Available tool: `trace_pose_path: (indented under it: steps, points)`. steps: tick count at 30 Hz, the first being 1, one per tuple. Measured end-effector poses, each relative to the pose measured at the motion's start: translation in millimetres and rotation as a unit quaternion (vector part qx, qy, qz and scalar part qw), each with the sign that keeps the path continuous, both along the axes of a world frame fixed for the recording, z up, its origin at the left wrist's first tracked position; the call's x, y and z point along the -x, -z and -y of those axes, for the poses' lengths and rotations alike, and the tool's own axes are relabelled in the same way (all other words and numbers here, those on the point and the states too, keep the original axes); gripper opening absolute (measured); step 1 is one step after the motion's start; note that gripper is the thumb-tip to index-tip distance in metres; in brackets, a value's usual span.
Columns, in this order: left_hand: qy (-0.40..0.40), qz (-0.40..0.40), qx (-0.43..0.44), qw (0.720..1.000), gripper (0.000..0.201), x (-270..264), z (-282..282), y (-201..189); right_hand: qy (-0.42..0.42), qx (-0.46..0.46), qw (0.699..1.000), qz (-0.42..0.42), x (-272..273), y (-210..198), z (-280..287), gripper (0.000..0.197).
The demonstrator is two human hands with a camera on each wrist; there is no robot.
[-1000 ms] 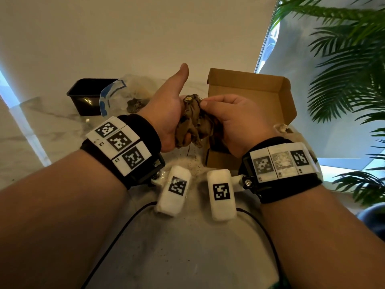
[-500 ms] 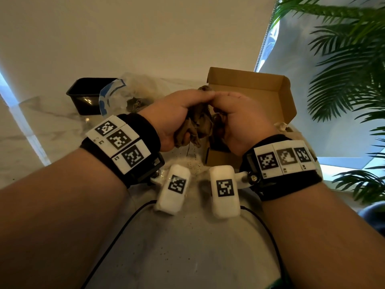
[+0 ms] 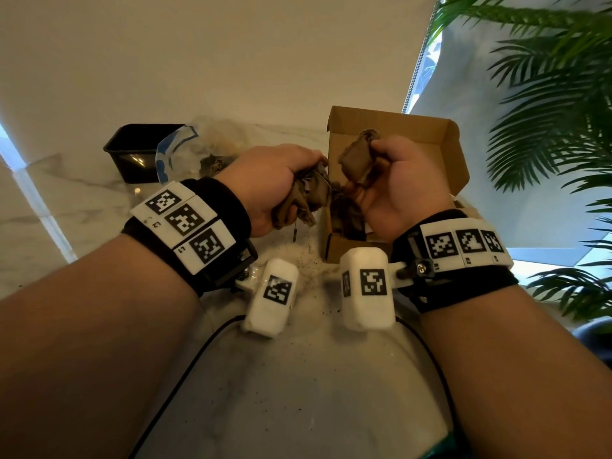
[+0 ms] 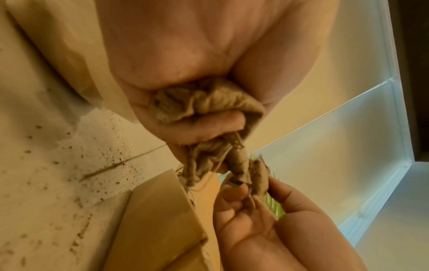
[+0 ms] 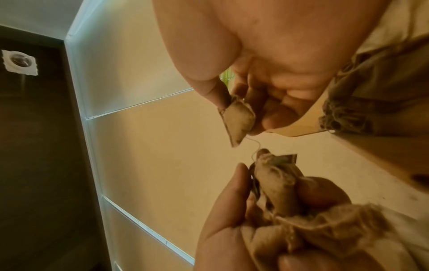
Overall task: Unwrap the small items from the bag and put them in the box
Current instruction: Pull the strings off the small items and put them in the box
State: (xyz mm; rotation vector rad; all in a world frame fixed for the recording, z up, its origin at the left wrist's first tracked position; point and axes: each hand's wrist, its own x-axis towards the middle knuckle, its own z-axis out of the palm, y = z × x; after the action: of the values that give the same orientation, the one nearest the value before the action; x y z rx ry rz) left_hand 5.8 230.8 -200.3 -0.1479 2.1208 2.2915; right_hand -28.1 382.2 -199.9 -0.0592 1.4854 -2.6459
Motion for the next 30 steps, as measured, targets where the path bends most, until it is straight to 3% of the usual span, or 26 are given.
trace_pose_path:
  steps: [5, 11, 17, 21, 24, 30]
  points:
    - [-0.068, 0.015, -0.032, 0.997, 0.024, 4.6, 3.2, 0.3, 0.01, 0.048, 0.999, 0.005, 2.4, -1.0, -2.0, 0.02]
    - [-0.094, -0.005, -0.042, 0.995, 0.018, 8.9, 5.8, 0.8, 0.0, 0.056, 0.998, -0.005, 2.0, 0.1, -4.9, 0.018]
    - [-0.122, -0.059, -0.065, 0.989, 0.012, 10.6, 8.7, -3.7, -0.135, -0.061, 0.989, -0.004, -2.4, 0.5, -12.8, 0.03]
    - [-0.127, -0.073, -0.038, 0.989, 0.017, 10.2, 10.1, -5.2, -0.179, -0.139, 0.972, -0.067, -6.8, 1.1, -15.4, 0.025]
    - [-0.121, -0.075, -0.029, 0.989, 0.019, 9.3, 9.1, -4.0, -0.18, -0.098, 0.973, -0.108, -7.0, 1.4, -15.1, 0.026]
    - [-0.141, -0.073, 0.006, 0.987, 0.013, 8.1, 8.7, -4.9, -0.172, 0.01, 0.979, -0.111, -5.6, -2.2, -16.0, 0.031]
